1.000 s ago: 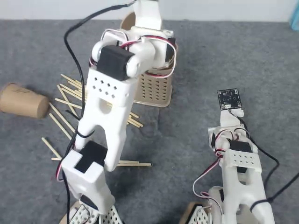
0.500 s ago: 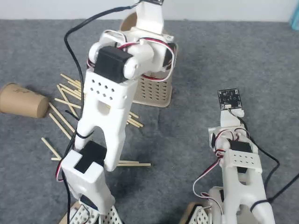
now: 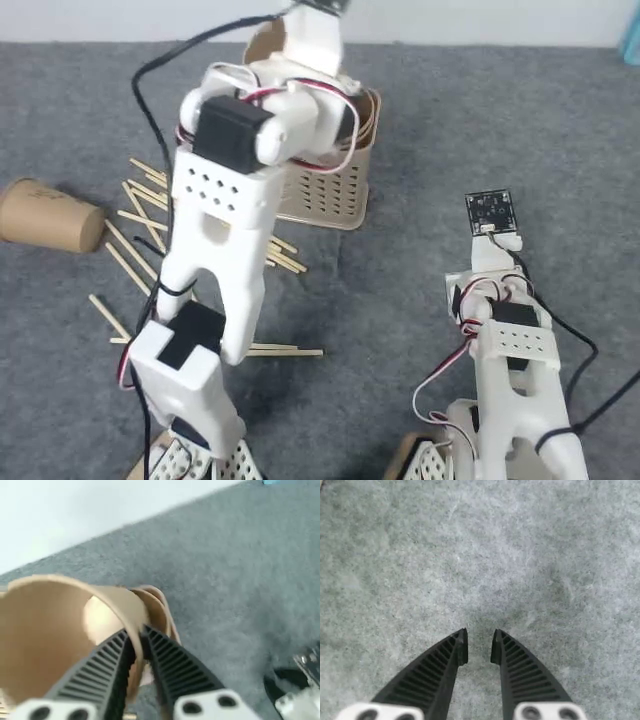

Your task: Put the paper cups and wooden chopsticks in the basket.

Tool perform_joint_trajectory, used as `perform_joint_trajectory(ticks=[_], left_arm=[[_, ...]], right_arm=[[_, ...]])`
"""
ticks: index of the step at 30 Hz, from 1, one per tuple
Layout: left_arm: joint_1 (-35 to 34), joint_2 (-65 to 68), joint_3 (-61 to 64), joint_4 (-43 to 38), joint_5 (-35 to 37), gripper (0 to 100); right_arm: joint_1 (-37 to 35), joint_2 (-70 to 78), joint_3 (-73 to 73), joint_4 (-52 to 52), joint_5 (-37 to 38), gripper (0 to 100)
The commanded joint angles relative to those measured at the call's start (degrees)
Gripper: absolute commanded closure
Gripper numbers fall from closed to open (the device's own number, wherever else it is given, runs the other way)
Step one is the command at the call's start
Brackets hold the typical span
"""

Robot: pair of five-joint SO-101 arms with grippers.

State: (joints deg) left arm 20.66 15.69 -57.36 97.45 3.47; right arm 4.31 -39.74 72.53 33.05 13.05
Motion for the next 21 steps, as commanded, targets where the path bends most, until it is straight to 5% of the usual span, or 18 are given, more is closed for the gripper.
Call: perform_joint_trajectory(ticks=[1,14,21], left_arm=[[2.37,-0.35,-1.89,2.90,-0.26,87],[-7.56,-1.14,-10.51,1.49,1.76,82],[-28.75,-1.14,-26.68,3.25,4.40,82]], right_arm=[[-0.13,-1.89,-0.26,-1.19,0.88,90.8],[-0.13,-1.89,-0.35,-1.19,0.88,90.8],[-0.22,-1.89,-0.35,-1.19,0.88,90.8]])
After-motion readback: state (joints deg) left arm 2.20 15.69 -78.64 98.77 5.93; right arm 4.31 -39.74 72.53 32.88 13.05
